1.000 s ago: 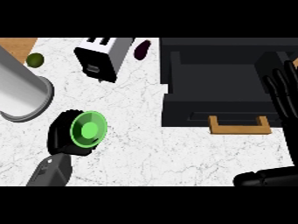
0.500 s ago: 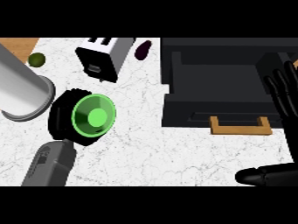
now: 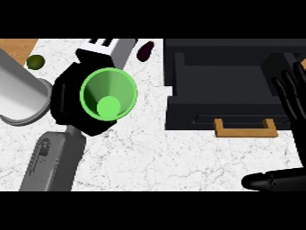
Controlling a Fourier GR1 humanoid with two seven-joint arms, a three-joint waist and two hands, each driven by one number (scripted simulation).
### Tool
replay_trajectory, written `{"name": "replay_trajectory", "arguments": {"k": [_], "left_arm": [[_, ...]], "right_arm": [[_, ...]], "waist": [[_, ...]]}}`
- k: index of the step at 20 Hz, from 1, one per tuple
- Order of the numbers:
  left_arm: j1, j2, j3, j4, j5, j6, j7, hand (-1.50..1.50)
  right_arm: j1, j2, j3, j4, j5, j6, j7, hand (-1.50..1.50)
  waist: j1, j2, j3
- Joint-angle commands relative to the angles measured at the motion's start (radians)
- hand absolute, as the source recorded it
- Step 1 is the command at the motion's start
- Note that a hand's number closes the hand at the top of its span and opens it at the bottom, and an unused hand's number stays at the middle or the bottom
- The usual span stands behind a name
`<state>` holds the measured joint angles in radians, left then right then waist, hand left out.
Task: Pick up the cup, place it into the drawer and close the drawer
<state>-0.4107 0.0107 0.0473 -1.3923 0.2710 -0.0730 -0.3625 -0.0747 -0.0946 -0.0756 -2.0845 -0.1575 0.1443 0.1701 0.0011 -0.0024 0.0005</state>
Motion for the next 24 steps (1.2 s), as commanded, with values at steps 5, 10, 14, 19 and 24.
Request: {"name": "replay_trajectory", "arguments": {"k": [5, 10, 14, 19, 24], "left_arm": [[-0.241, 0.01, -0.033, -0.029, -0.037, 0.164, 0.212, 1.5], [-0.317, -0.011, -0.098, 0.024, -0.078, 0.245, 0.2, 1.5], [-0.444, -0.011, -0.152, 0.133, -0.069, 0.328, 0.204, 1.5], [-0.571, -0.011, -0.152, 0.272, -0.052, 0.373, 0.249, 1.5], [-0.711, -0.011, -0.136, 0.507, -0.025, 0.383, 0.164, 1.5]], "right_arm": [[0.019, -0.002, 0.0, -0.033, -0.004, 0.004, 0.012, -1.5], [-0.021, 0.014, 0.005, 0.076, 0.013, 0.007, -0.049, -1.5], [-0.05, -0.02, -0.037, 0.054, -0.019, 0.015, -0.018, -1.5], [0.003, -0.02, -0.028, 0.008, -0.025, 0.027, -0.003, -1.5], [-0.024, -0.003, -0.015, 0.046, 0.005, 0.007, -0.018, -1.5]], "waist": [[-0.008, 0.002, 0.0], [-0.005, 0.003, 0.0], [-0.012, 0.004, 0.0], [-0.016, 0.003, 0.0], [-0.023, 0.007, 0.0]]}}
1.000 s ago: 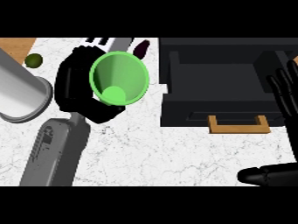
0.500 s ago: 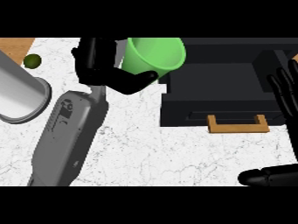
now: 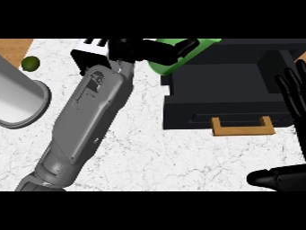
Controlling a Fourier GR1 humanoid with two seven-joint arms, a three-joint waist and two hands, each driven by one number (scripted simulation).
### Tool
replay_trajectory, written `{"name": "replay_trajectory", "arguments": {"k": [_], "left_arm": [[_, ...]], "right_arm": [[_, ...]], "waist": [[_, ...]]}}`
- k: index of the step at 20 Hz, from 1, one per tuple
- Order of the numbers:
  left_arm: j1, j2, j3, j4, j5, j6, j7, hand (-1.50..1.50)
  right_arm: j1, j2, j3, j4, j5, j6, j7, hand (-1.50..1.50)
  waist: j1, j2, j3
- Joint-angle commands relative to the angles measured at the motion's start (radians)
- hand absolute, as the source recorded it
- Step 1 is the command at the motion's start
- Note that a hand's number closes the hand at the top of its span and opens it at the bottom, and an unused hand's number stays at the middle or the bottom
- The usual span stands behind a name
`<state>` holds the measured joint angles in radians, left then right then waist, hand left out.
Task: Pick up the cup, place it into the drawer and close the drawer
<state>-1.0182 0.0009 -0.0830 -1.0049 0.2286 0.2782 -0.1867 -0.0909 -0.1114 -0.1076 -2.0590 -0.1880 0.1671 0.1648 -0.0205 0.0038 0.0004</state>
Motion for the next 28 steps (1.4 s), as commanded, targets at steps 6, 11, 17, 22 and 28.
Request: {"name": "replay_trajectory", "arguments": {"k": [6, 11, 17, 22, 28], "left_arm": [[-0.128, -0.001, -0.138, 0.231, 0.142, 0.124, -0.081, 1.5], [-0.203, -0.001, -0.137, 0.401, 0.201, 0.09, -0.149, 1.5], [-0.26, -0.001, -0.254, 0.522, 0.297, 0.127, -0.179, 1.5], [-0.29, -0.001, -0.329, 0.584, 0.328, 0.145, -0.192, 1.5], [-0.308, -0.001, -0.442, 0.621, 0.347, 0.168, -0.14, 1.5]], "right_arm": [[-0.031, -0.022, -0.025, 0.014, -0.001, -0.001, 0.014, -1.5], [-0.049, -0.03, -0.052, 0.099, -0.035, 0.039, -0.056, -1.5], [-0.035, -0.001, 0.012, 0.05, 0.001, 0.02, -0.024, -1.5], [-0.019, 0.007, 0.024, 0.014, -0.008, 0.021, -0.012, -1.5], [-0.048, 0.012, 0.028, 0.072, 0.001, 0.028, -0.046, -1.5]], "waist": [[-0.01, 0.001, 0.0], [-0.019, 0.007, 0.0], [-0.051, 0.012, 0.001], [-0.07, 0.016, 0.001], [-0.077, 0.019, 0.002]]}}
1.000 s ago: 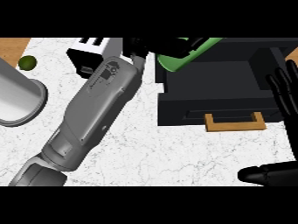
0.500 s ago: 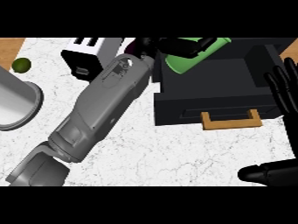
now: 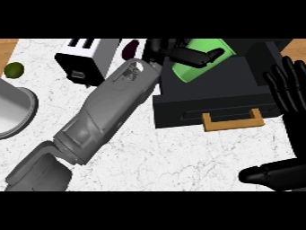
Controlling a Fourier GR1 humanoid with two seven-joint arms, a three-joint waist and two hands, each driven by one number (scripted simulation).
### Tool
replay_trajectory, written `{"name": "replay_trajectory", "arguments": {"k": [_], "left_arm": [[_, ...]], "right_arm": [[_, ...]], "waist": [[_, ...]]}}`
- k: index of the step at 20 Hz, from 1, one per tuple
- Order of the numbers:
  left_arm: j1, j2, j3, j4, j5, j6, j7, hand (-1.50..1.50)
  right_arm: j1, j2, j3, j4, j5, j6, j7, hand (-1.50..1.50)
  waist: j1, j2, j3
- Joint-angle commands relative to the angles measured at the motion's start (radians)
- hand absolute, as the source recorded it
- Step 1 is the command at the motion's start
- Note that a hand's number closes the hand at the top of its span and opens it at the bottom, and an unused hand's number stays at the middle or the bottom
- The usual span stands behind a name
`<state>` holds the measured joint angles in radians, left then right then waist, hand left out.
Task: Pick up the cup, place it into the drawer and close the drawer
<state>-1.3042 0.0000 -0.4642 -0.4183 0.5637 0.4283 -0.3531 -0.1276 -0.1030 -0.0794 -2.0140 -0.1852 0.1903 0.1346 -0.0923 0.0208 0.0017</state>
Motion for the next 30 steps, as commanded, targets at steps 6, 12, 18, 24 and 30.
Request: {"name": "replay_trajectory", "arguments": {"k": [6, 12, 18, 24, 30], "left_arm": [[-0.028, 0.0, -0.141, 0.035, 0.029, 0.072, 0.055, -1.5], [-0.012, 0.0, -0.105, -0.021, 0.128, 0.047, -0.017, -1.5], [0.005, 0.0, -0.045, -0.07, 0.203, -0.012, -0.143, -1.5], [0.036, 0.009, 0.014, -0.143, 0.215, -0.052, -0.105, -1.5], [0.145, 0.108, 0.043, -0.303, 0.219, -0.022, -0.072, -1.5]], "right_arm": [[-0.022, 0.001, 0.007, 0.004, -0.014, 0.009, 0.0, -1.5], [0.012, 0.014, -0.005, 0.015, -0.058, 0.036, -0.046, -1.5], [0.02, 0.001, -0.034, -0.016, -0.144, 0.046, 0.018, -1.5], [-0.002, -0.072, -0.068, -0.099, -0.192, 0.062, 0.112, 1.5], [0.07, -0.162, -0.047, -0.097, -0.069, 0.191, 0.023, 1.5]], "waist": [[-0.033, 0.007, 0.001], [-0.023, 0.005, 0.0], [0.028, -0.008, -0.001], [0.085, -0.025, -0.002], [0.11, -0.032, -0.002]]}}
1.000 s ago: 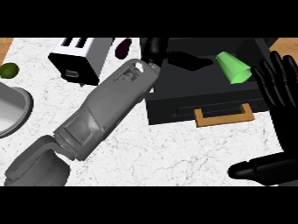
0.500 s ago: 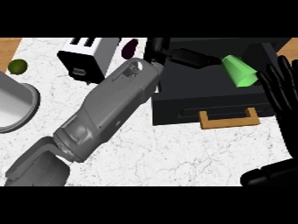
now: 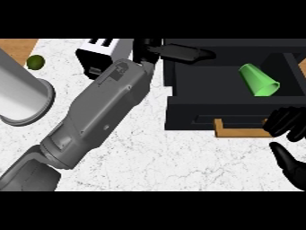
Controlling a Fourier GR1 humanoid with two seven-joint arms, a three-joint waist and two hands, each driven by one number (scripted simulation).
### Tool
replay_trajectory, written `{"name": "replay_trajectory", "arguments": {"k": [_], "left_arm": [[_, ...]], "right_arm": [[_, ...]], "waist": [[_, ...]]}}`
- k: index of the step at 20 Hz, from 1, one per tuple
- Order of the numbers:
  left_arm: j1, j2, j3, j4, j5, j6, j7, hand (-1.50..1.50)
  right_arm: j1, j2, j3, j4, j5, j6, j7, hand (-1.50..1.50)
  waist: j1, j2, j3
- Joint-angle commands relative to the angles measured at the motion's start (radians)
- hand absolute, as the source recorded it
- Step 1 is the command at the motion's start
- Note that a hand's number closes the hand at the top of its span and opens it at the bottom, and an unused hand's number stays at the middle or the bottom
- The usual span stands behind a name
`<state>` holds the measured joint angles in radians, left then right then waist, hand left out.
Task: Pick up the cup, place it into the drawer and close the drawer
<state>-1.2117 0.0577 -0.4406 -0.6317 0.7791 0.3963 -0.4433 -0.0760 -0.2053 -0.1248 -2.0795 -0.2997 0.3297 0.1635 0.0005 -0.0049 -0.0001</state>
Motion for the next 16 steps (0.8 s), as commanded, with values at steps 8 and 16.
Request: {"name": "replay_trajectory", "arguments": {"k": [8, 16], "left_arm": [[0.352, 0.239, 0.044, -0.401, 0.024, -0.004, 0.093, -1.5], [0.714, 0.415, 0.082, -0.759, 0.047, -0.056, 0.136, -1.5]], "right_arm": [[0.036, -0.059, 0.089, 0.024, 0.255, 0.065, -0.052, 1.5], [0.055, -0.048, 0.132, 0.092, 0.404, 0.032, -0.074, 1.5]], "waist": [[0.037, -0.003, 0.0], [0.034, -0.001, 0.0]]}}
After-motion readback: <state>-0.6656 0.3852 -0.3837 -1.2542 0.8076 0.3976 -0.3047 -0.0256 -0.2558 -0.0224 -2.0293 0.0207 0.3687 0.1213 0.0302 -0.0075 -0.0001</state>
